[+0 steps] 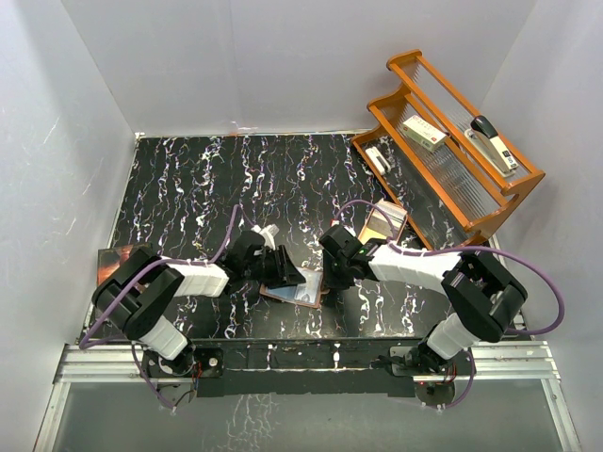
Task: Put the credit cards into the card holder
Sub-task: Insert the credit card into the card holder, then adjust the card holder at the center of the board.
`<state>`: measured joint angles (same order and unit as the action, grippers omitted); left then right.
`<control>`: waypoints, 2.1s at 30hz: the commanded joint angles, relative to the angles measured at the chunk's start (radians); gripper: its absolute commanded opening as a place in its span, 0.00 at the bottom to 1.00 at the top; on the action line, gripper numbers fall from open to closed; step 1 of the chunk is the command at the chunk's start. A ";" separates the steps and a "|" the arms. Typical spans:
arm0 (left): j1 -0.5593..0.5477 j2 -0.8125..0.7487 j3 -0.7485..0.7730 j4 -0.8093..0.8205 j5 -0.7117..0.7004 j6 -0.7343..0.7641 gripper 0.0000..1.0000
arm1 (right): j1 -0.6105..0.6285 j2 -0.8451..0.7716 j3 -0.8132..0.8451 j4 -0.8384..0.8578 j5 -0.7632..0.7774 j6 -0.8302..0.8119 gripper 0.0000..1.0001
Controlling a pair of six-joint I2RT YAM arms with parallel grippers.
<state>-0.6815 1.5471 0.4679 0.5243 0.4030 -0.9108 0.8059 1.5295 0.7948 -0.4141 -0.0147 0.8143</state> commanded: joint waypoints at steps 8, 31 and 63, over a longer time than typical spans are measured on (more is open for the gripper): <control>-0.040 0.015 0.076 -0.029 -0.036 0.016 0.38 | 0.007 0.028 0.012 0.014 0.035 -0.047 0.18; -0.029 -0.174 0.230 -0.600 -0.292 0.223 0.60 | -0.058 0.069 0.445 -0.285 0.439 -0.584 0.35; 0.032 -0.147 0.223 -0.721 -0.198 0.326 0.63 | -0.378 0.324 0.550 -0.180 0.622 -1.039 0.50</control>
<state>-0.6556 1.4059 0.6754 -0.1661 0.1860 -0.5831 0.4496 1.8488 1.2957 -0.6403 0.5537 -0.1776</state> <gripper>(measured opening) 0.630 0.494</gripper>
